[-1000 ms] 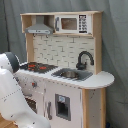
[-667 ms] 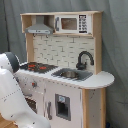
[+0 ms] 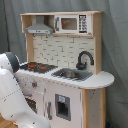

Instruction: Play with the kitchen

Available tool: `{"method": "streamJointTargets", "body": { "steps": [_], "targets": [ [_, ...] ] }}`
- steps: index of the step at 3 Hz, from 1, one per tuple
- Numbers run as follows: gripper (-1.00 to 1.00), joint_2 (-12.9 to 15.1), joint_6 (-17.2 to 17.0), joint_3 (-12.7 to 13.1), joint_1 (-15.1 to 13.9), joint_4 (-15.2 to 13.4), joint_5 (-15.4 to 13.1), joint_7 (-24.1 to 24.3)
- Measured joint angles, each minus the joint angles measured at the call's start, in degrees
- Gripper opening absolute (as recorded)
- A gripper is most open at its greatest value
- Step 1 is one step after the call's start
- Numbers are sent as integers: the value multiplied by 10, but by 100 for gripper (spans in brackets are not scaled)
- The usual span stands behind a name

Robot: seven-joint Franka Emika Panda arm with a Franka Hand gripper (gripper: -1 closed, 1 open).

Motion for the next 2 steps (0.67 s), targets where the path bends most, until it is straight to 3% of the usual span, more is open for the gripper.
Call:
{"method": "streamJointTargets", "body": {
  "steps": [2],
  "targets": [
    [-100, 1, 2, 0, 0, 1, 0, 124]
  ]
}}
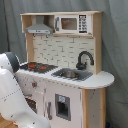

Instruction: Play with the kitchen

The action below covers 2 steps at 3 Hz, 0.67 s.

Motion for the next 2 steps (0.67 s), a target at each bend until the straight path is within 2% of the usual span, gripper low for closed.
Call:
{"method": "streamJointTargets", "body": {
  "steps": [2],
  "targets": [
    [-100, 0, 1, 0, 0, 1, 0, 120]
  ]
}}
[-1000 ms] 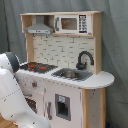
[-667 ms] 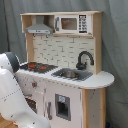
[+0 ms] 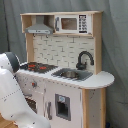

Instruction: Play with the kitchen

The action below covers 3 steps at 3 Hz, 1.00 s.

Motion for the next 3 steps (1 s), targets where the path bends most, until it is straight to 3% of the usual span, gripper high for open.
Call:
{"method": "streamJointTargets", "body": {
  "steps": [1, 2, 3],
  "targets": [
    [-100, 0, 11, 1, 0, 0, 0, 45],
    [100, 0, 12, 1, 0, 0, 0, 47],
    [100, 0, 17, 2, 0, 0, 0, 55]
  ]
}}
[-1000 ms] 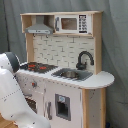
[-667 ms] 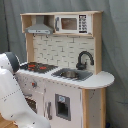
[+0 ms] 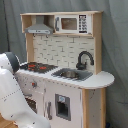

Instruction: Play with the kitchen

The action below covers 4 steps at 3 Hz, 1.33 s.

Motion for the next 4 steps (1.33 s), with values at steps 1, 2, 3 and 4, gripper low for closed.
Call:
{"method": "streamJointTargets", "body": {
  "steps": [1, 2, 3, 4],
  "targets": [
    [100, 34, 8, 2, 27, 1, -2, -38],
    [100, 39, 0, 2, 32, 1, -4, -101],
    [100, 43, -7, 2, 36, 0, -4, -161],
    [100, 47, -17, 2, 41, -1, -4, -225]
  ]
}}
